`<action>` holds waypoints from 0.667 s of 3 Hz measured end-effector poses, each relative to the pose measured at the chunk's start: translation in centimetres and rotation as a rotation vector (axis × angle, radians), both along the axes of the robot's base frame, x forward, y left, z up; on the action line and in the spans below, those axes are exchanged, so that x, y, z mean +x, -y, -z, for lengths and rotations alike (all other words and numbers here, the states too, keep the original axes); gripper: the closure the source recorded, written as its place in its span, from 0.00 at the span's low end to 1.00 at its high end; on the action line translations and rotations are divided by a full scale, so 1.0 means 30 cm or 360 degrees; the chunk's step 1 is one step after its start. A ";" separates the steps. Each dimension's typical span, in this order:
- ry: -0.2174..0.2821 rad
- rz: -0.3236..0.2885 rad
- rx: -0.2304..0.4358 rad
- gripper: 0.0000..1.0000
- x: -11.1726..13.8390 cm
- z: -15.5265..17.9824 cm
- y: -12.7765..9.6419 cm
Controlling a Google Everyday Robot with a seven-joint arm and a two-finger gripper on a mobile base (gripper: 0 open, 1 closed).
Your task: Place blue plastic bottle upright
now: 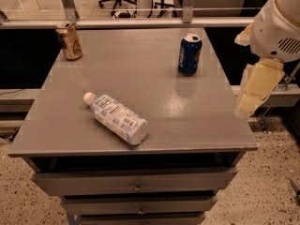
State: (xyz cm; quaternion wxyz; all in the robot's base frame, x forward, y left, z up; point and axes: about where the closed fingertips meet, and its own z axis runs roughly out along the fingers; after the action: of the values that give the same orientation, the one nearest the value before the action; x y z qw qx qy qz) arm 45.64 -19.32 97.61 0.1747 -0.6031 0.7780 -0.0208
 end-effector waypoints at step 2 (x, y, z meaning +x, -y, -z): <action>-0.0170 0.0106 0.0138 0.00 0.168 0.054 -0.292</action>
Offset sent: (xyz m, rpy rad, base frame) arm 0.0766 0.1424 -0.0272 0.1426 0.2088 -0.1851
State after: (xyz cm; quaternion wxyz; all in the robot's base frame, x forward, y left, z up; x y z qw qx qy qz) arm 50.67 -10.57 95.97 0.1582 -0.5690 0.8060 0.0393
